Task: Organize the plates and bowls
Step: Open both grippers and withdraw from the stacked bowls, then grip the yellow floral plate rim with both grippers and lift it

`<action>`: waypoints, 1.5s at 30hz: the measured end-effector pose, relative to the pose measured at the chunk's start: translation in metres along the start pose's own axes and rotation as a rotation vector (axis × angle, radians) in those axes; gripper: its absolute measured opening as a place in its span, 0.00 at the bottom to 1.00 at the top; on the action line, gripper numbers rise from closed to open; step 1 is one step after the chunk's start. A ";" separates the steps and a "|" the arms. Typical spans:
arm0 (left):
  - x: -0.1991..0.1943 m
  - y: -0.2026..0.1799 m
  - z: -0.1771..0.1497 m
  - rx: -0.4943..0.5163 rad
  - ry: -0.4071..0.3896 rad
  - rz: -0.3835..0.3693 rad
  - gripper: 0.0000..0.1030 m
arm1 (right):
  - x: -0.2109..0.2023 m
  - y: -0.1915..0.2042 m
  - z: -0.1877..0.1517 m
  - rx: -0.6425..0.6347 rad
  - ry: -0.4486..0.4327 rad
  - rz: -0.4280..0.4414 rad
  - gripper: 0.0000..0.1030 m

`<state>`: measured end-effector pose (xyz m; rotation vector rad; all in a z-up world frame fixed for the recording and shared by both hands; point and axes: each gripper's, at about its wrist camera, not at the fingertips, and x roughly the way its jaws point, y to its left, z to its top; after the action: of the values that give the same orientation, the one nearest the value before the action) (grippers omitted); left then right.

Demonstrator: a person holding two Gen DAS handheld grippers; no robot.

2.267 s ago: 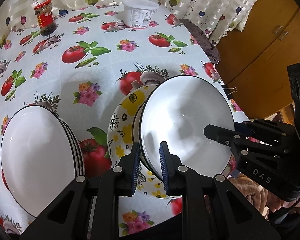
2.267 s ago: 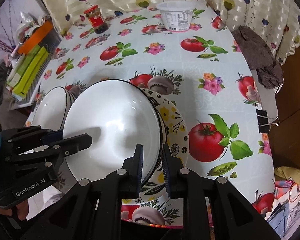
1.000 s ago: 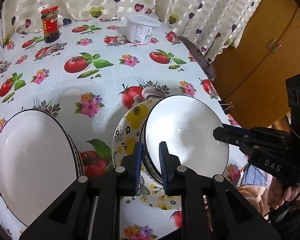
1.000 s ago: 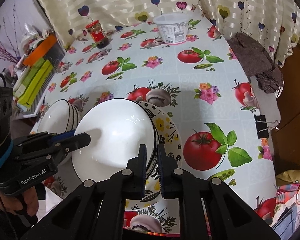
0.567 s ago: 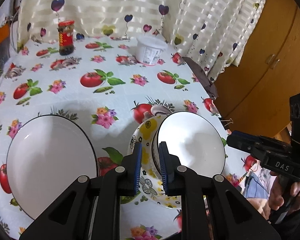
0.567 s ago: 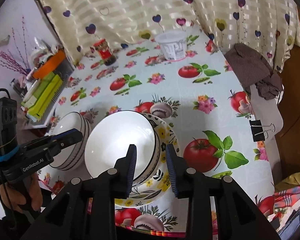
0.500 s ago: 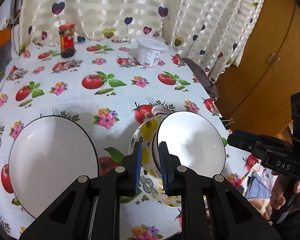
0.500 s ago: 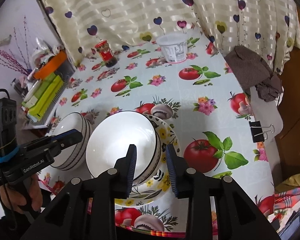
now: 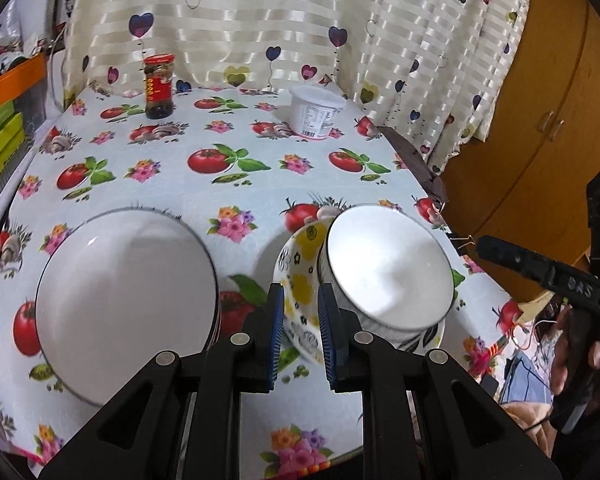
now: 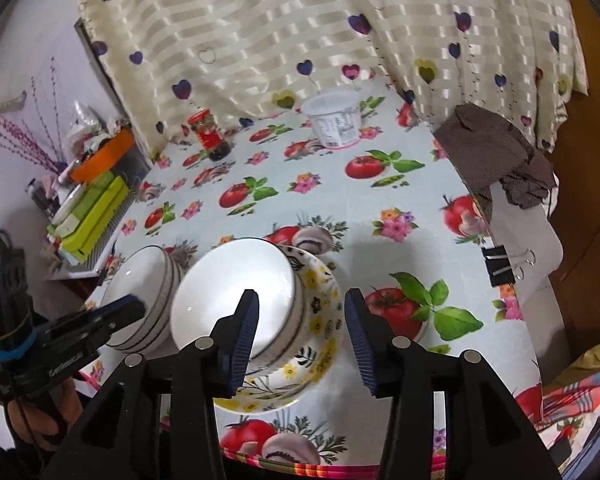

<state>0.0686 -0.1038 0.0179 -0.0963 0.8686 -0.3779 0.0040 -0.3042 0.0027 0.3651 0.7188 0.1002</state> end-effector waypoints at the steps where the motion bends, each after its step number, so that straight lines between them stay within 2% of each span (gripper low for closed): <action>1: 0.000 0.001 -0.004 -0.003 0.005 0.001 0.17 | 0.001 -0.002 -0.001 0.005 0.006 -0.004 0.43; 7: 0.003 0.002 -0.026 -0.030 0.039 -0.017 0.17 | 0.017 -0.017 -0.015 0.035 0.059 -0.020 0.43; 14: 0.021 0.003 -0.032 -0.066 0.093 -0.054 0.17 | 0.039 -0.024 -0.023 0.062 0.116 -0.014 0.43; 22: 0.041 0.006 -0.029 -0.099 0.126 -0.034 0.17 | 0.061 -0.032 -0.031 0.085 0.168 -0.018 0.42; 23: 0.044 0.007 -0.028 -0.103 0.132 -0.032 0.17 | 0.063 -0.032 -0.031 0.087 0.173 -0.019 0.41; 25: 0.049 0.007 -0.027 -0.104 0.137 -0.032 0.17 | 0.066 -0.032 -0.031 0.085 0.179 -0.020 0.23; 28: 0.057 0.008 -0.023 -0.114 0.149 -0.028 0.17 | 0.070 -0.031 -0.029 0.080 0.184 -0.004 0.14; 32: 0.065 0.011 -0.021 -0.133 0.161 -0.041 0.17 | 0.076 -0.026 -0.026 0.064 0.185 -0.005 0.09; 36: 0.071 0.008 -0.019 -0.117 0.166 -0.032 0.17 | 0.077 -0.027 -0.024 0.068 0.183 -0.005 0.09; 45: 0.083 -0.001 -0.009 -0.089 0.166 -0.068 0.17 | 0.073 -0.040 -0.023 0.084 0.175 -0.027 0.10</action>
<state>0.1099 -0.1337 -0.0481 -0.1792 1.0482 -0.4149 0.0421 -0.3187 -0.0731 0.4304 0.9023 0.0774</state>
